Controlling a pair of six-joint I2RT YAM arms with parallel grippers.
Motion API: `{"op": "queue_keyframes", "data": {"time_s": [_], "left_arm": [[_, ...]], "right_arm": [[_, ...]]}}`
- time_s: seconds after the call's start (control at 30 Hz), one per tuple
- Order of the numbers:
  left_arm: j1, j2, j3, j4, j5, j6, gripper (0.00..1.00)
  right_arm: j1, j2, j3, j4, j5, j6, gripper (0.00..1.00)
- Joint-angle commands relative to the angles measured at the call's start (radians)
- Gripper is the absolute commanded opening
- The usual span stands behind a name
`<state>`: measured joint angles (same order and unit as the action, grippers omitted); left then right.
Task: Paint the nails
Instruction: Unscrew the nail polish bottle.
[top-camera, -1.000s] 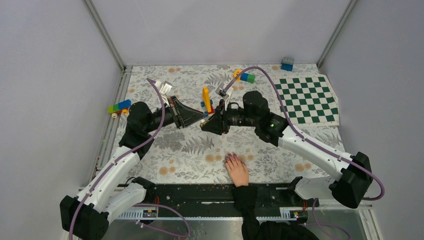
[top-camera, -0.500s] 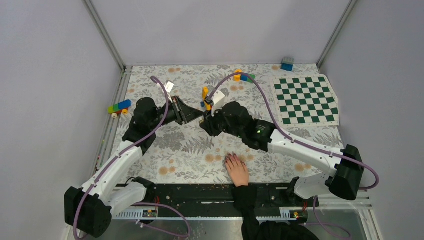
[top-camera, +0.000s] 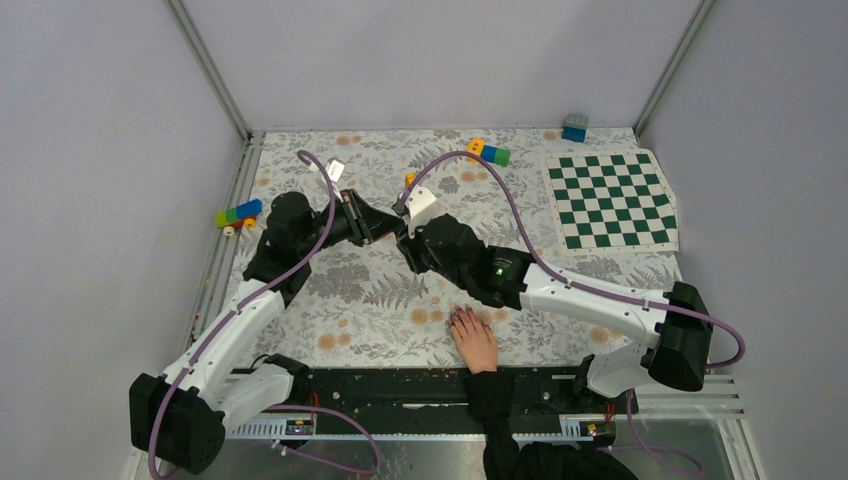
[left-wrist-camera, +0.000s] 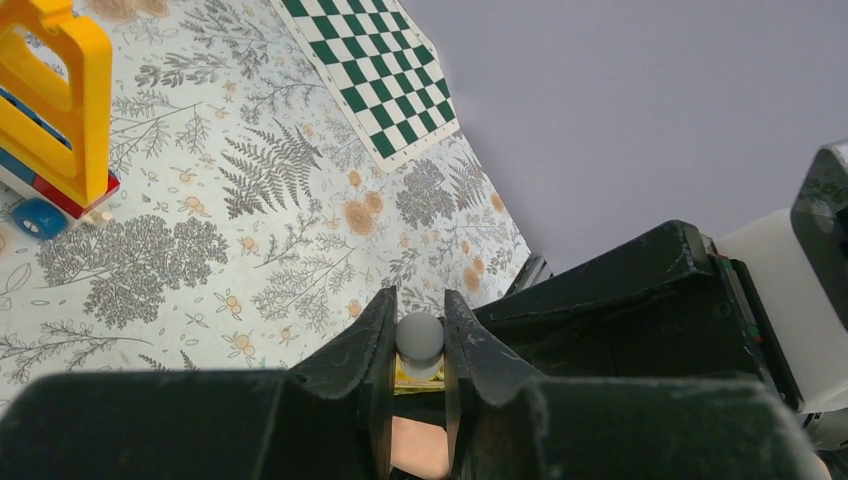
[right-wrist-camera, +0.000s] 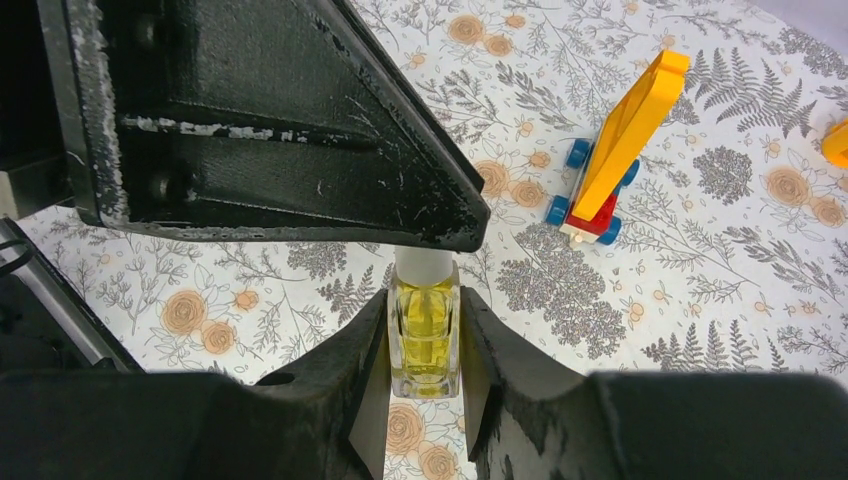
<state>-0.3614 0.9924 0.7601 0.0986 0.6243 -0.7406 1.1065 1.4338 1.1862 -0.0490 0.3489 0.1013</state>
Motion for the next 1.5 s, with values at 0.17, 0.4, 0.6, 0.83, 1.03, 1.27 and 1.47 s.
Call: {"op": "queue_keyframes", "data": {"time_s": [0.17, 0.4, 0.6, 0.83, 1.03, 1.27, 1.47], "left_arm": [[0.011, -0.041, 0.042, -0.003, 0.119, 0.022, 0.52], [0.061, -0.129, 0.068, -0.080, 0.051, 0.109, 0.94], [0.101, -0.189, 0.080, -0.142, -0.031, 0.169, 0.97], [0.101, -0.282, 0.058, -0.023, 0.064, 0.209, 0.99], [0.101, -0.289, 0.023, 0.225, 0.319, 0.083, 0.99], [0.101, -0.262, 0.003, 0.368, 0.390, -0.022, 0.99], [0.101, -0.232, -0.002, 0.394, 0.405, -0.051, 0.99]], "right_arm": [[-0.022, -0.050, 0.003, 0.159, 0.130, -0.007, 0.00], [-0.023, -0.125, -0.058, 0.194, 0.135, -0.030, 0.00], [-0.050, -0.172, -0.072, 0.170, 0.038, -0.003, 0.00], [-0.244, -0.246, -0.134, 0.235, -0.528, 0.166, 0.00], [-0.337, -0.281, -0.156, 0.339, -0.867, 0.270, 0.00], [-0.346, -0.244, -0.137, 0.501, -1.182, 0.413, 0.00], [-0.346, -0.185, -0.116, 0.534, -1.269, 0.467, 0.00]]}}
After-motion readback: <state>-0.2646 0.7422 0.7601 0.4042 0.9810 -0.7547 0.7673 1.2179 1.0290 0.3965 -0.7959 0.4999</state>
